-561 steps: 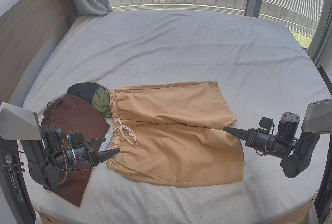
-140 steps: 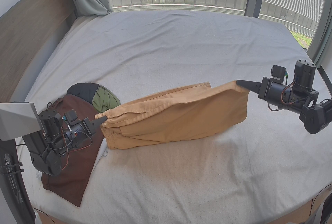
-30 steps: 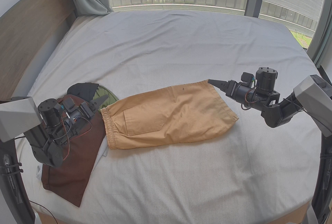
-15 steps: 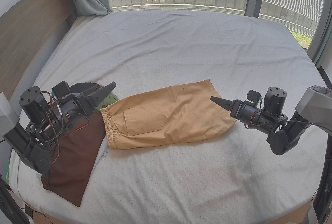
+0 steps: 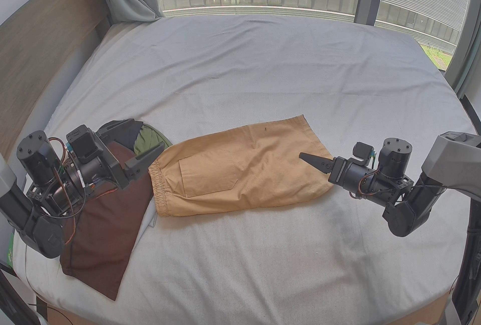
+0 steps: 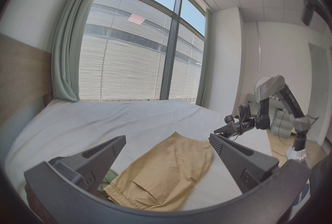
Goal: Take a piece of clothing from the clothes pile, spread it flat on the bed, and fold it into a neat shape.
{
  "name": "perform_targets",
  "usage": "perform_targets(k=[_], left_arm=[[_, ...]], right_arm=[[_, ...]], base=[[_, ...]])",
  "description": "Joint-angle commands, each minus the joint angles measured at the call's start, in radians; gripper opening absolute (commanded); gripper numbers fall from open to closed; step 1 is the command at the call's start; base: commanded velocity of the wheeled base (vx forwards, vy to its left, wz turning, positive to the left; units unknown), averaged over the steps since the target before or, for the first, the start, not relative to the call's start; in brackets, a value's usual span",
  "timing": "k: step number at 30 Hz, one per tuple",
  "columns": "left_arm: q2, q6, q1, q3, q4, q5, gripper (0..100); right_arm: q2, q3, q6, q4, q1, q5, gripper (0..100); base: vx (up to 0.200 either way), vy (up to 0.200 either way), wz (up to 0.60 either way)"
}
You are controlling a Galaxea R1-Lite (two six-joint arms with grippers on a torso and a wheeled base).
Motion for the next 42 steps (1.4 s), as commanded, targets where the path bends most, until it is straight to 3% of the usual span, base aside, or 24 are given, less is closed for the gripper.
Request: perform_targets(k=[1, 7, 17, 25, 42], left_arm=[[0.0, 0.027, 0.0, 0.014, 0.0, 0.001, 100], [0.023, 0.093, -0.004, 0.018, 0.0, -0.001, 100], [0.032, 0.112, -0.008, 0.029, 0.0, -0.001, 100], [0.049, 0.156, 0.0, 0.054, 0.0, -0.064, 100], [0.047, 0.158, -0.004, 0.061, 0.0, -0.064, 100]], right_arm=[[0.028, 0.011, 0.001, 0.0, 0.0, 0.0, 100], [0.029, 0.031, 0.001, -0.009, 0.003, -0.003, 100], [0.028, 0.043, -0.001, -0.012, -0.006, -0.003, 100], [0.031, 0.057, -0.001, -0.011, 0.003, -0.003, 100], [0.114, 0.044, -0.004, -0.006, 0.003, -0.003, 100]], base=[[0.0, 0.0, 0.0], [0.0, 0.0, 0.0], [0.0, 0.0, 0.0], [0.0, 0.0, 0.0], [0.0, 0.0, 0.0]])
